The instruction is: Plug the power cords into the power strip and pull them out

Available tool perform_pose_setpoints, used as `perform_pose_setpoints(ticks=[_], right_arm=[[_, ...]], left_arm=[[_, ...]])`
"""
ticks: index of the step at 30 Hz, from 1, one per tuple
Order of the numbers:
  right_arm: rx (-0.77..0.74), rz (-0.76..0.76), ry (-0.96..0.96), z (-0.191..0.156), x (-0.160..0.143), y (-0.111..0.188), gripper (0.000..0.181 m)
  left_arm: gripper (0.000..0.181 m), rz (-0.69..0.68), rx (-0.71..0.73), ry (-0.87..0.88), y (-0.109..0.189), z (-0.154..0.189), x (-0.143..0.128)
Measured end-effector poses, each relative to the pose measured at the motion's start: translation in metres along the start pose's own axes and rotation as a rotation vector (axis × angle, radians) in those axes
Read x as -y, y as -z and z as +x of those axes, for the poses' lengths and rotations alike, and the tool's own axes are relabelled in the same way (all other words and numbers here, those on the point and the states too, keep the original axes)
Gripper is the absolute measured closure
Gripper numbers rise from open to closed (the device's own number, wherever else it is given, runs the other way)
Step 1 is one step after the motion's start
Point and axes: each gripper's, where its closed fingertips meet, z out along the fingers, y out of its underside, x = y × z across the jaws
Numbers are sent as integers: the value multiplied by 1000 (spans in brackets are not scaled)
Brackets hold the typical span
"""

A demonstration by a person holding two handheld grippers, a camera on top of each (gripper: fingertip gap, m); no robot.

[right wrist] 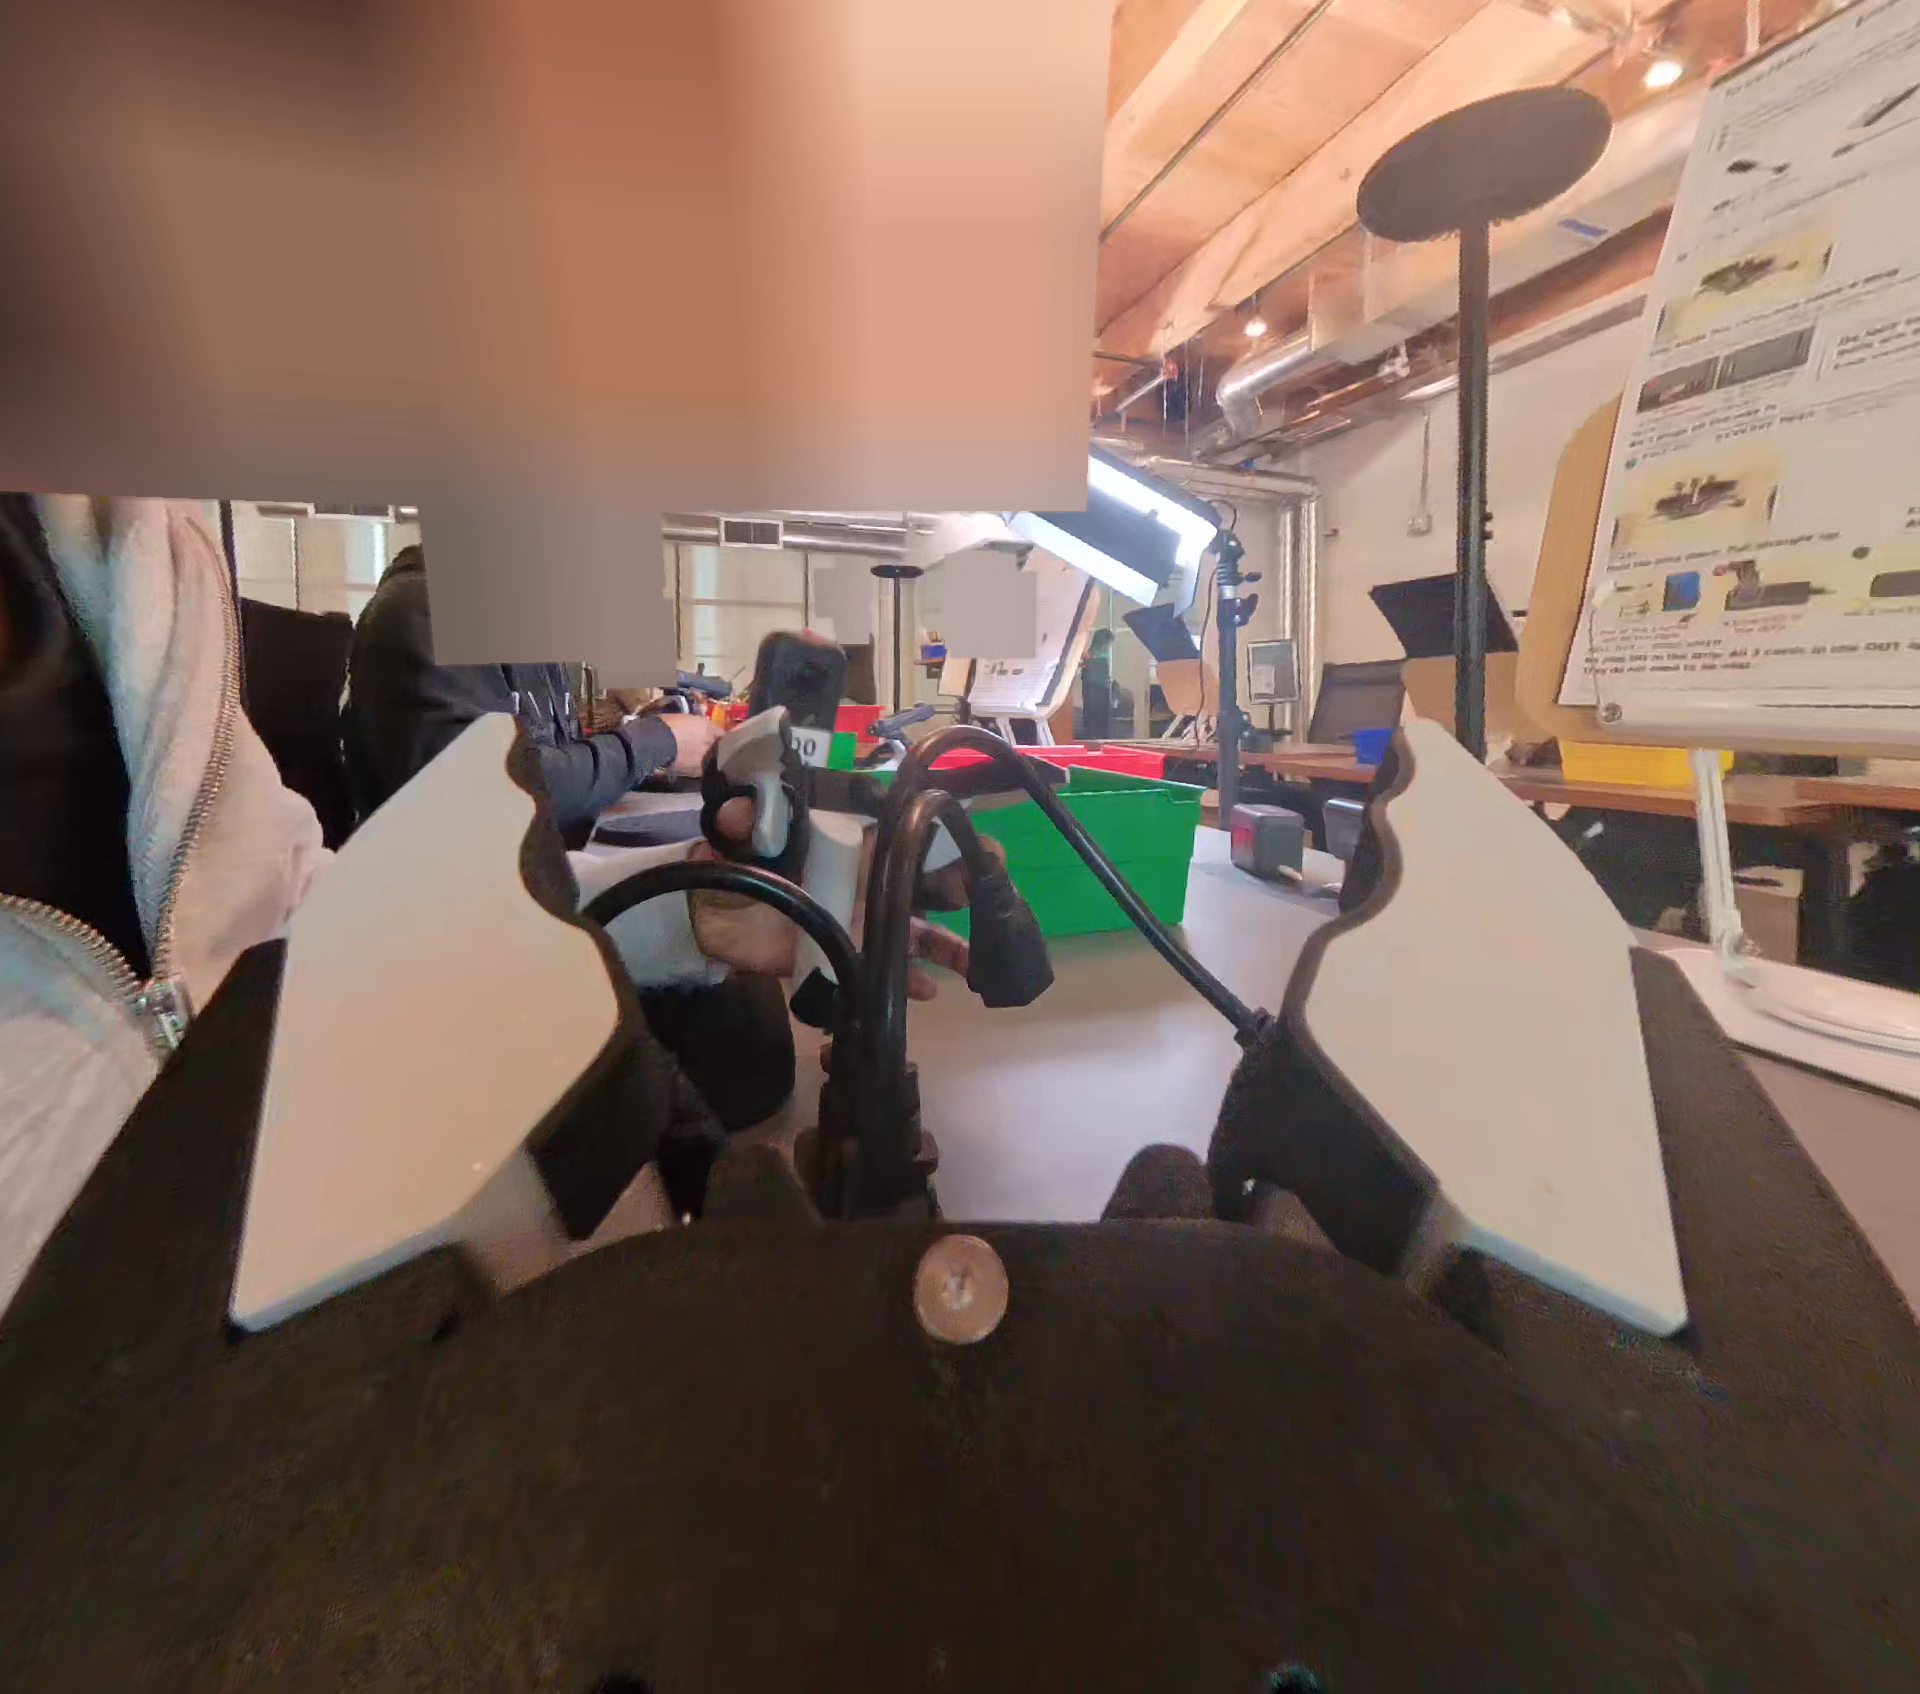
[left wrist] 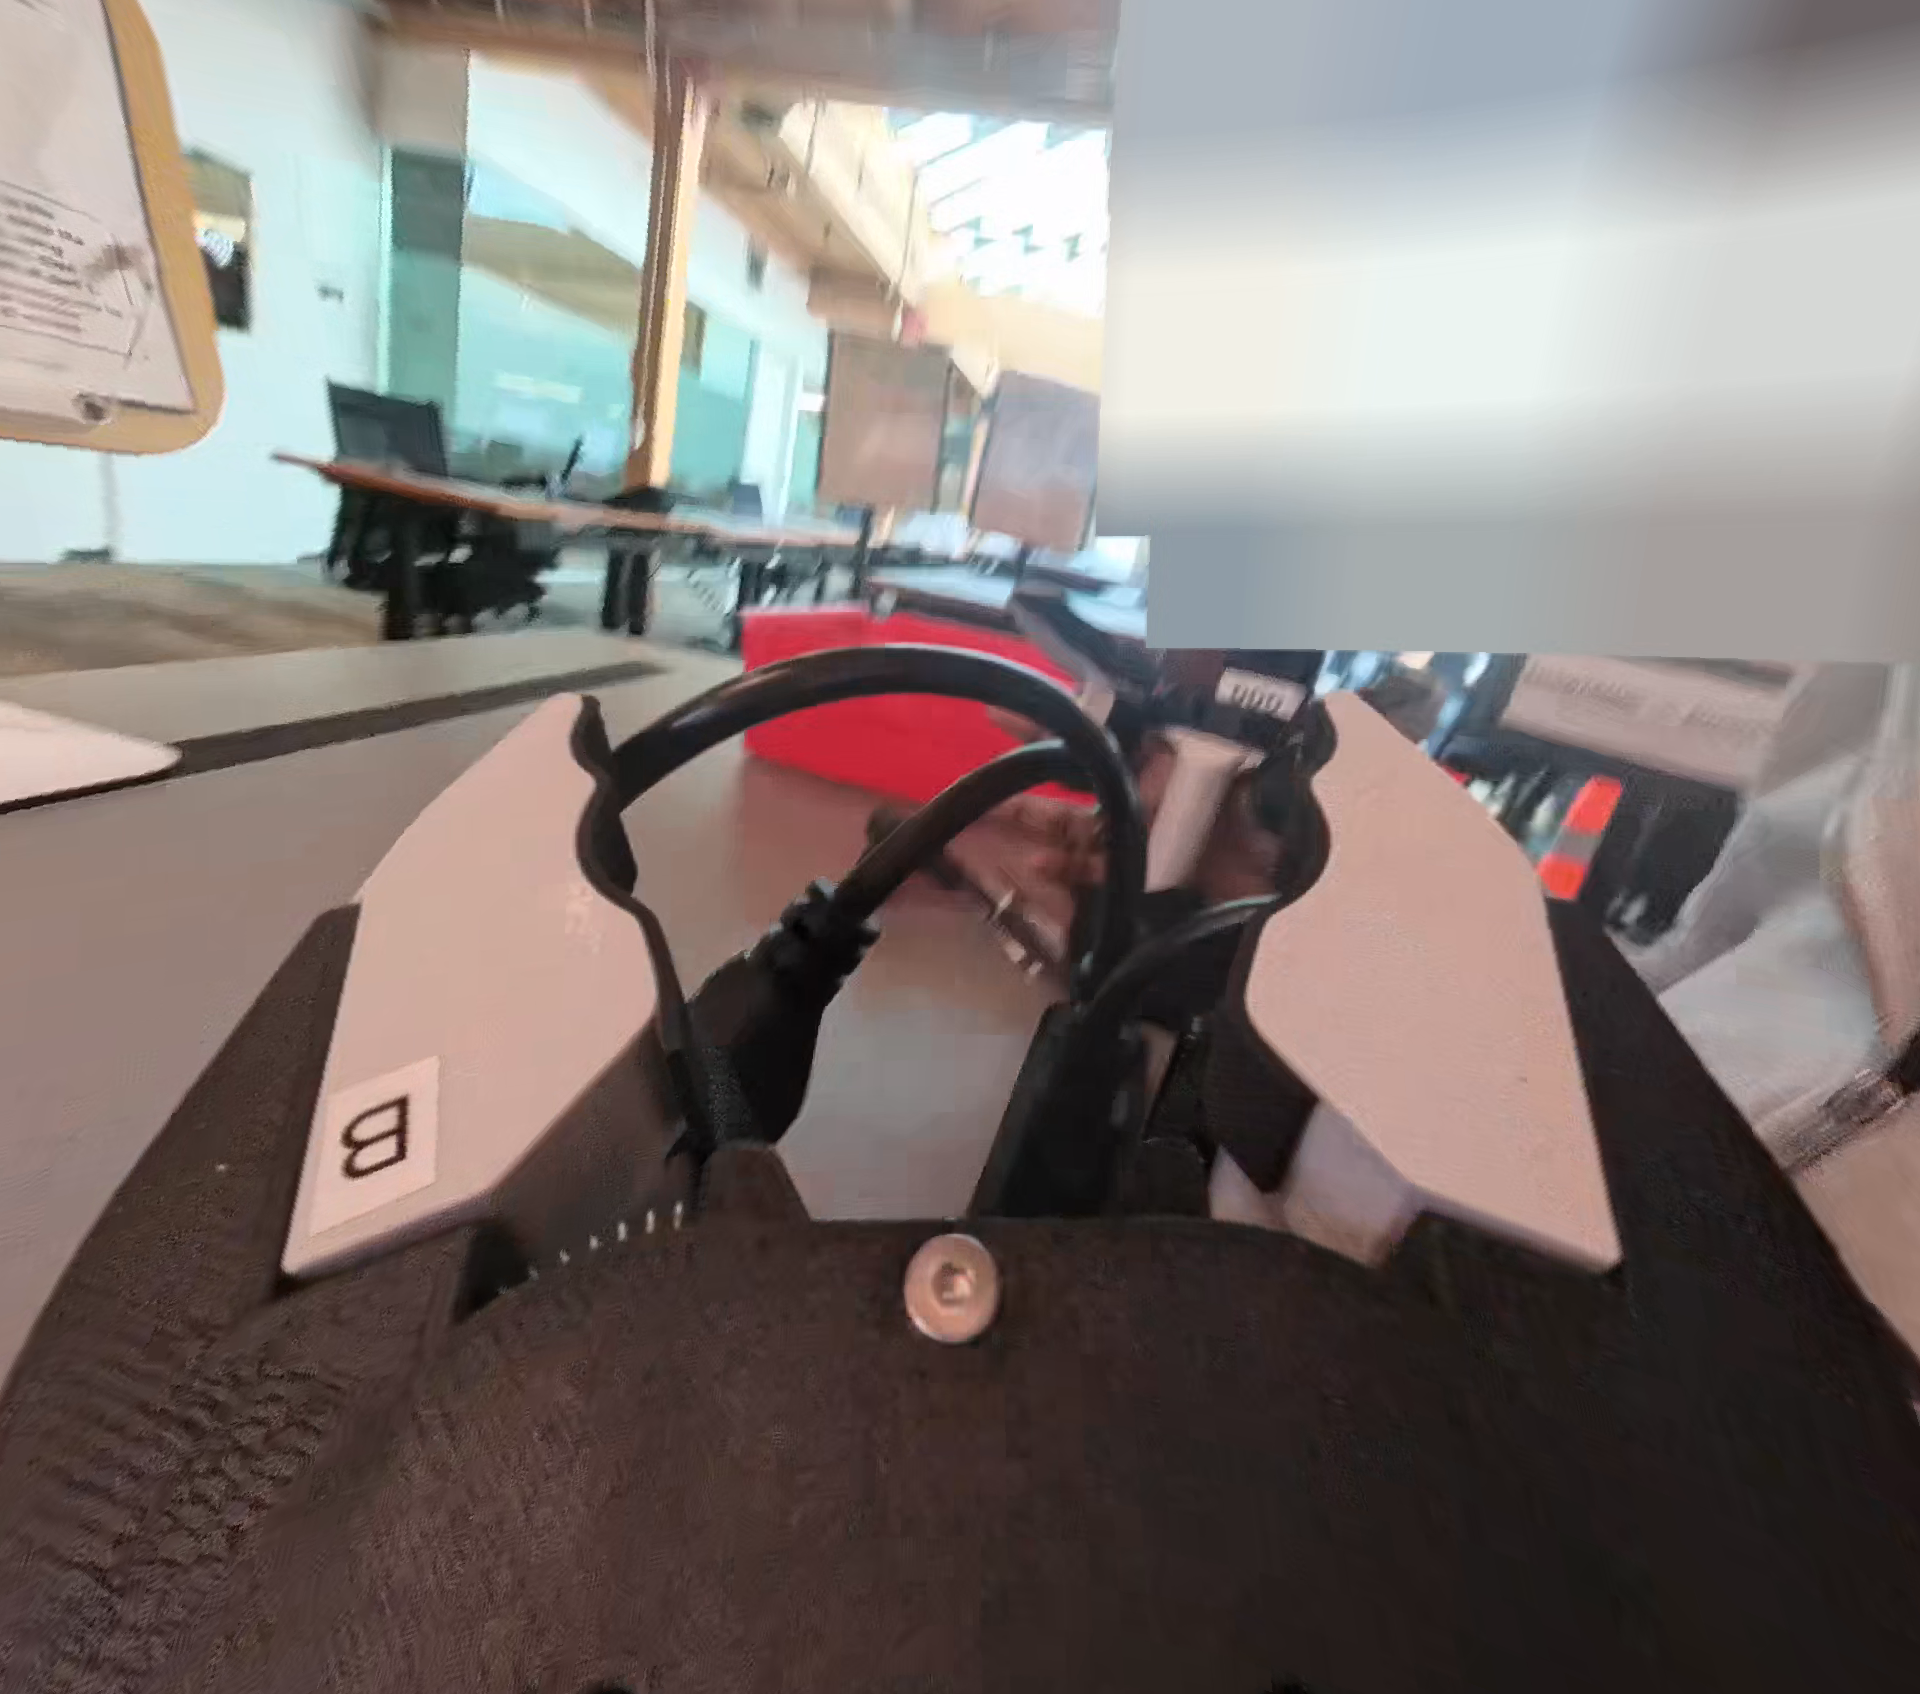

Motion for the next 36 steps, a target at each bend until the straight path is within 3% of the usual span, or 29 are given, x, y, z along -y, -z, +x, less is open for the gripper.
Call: perform_pose_setpoints(ticks=[3, 6, 10, 13, 16, 18, 23, 27, 29, 33, 36], right_arm=[[-18, -64, 121, -1, -8, 2, 40], [-12, -89, 122, -2, -15, -1, 41], [-1, -118, 157, -4, -17, 0, 46], [45, -126, 208, -11, -12, 6, 95], [95, -145, 197, -17, -12, 12, 154], [100, -211, 171, -17, -20, 13, 173], [183, -386, 7, -26, -46, 7, 160], [199, -485, -40, -26, -62, 4, 150], [195, -510, -46, -26, -65, 4, 150], [185, -558, -58, -24, -73, 3, 154], [201, -598, -63, -26, -79, 3, 156]], left_arm=[[59, -41, -43, -66, 5, 12, 2], [61, -124, 102, -256, 17, -8, -12], [61, -216, 104, -278, 16, -11, -26], [72, -183, 87, -219, 18, -5, -18], [108, -336, 23, -156, 28, -2, -34], [118, -404, -76, -175, 30, 11, -44], [119, -567, -127, -245, 27, 20, -69], [106, -831, -243, -282, 31, 33, -109], [102, -910, -236, -310, 32, 31, -121], [101, -797, -234, -337, 11, 34, -116], [107, -819, -327, -289, 8, 48, -120]])
